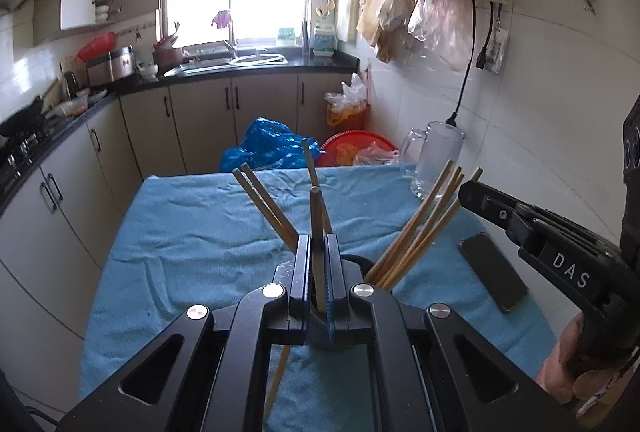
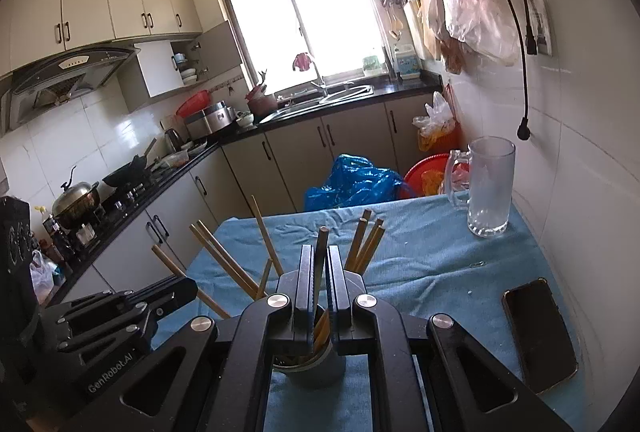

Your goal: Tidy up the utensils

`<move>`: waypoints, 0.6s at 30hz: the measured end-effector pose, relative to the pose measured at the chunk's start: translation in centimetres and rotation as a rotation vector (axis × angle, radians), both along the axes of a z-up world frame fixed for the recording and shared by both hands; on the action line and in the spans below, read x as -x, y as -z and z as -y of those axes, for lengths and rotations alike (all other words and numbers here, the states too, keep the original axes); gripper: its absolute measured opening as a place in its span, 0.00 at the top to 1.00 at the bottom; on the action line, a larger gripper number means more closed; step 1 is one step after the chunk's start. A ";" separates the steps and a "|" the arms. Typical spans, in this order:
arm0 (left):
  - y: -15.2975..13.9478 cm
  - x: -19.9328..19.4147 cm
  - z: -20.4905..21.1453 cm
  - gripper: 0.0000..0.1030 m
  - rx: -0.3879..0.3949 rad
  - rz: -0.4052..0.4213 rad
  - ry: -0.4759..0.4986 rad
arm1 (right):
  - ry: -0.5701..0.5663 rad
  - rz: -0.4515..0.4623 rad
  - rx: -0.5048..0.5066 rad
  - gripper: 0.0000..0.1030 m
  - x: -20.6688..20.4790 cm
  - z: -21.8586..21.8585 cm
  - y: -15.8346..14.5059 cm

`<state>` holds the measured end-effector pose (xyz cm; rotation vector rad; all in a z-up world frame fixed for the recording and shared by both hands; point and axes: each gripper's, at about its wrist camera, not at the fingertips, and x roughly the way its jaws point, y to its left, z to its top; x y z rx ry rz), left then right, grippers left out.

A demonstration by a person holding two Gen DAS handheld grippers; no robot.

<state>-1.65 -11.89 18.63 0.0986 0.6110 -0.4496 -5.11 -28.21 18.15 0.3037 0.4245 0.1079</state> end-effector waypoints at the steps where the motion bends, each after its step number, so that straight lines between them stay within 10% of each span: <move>1: 0.1 0.1 0.0 0.95 -0.003 0.004 0.002 | 0.000 -0.003 0.000 0.94 -0.1 0.0 0.1; 18: 0.0 0.2 0.2 0.95 -0.006 0.003 0.006 | -0.002 -0.024 0.000 0.94 -0.6 0.0 0.8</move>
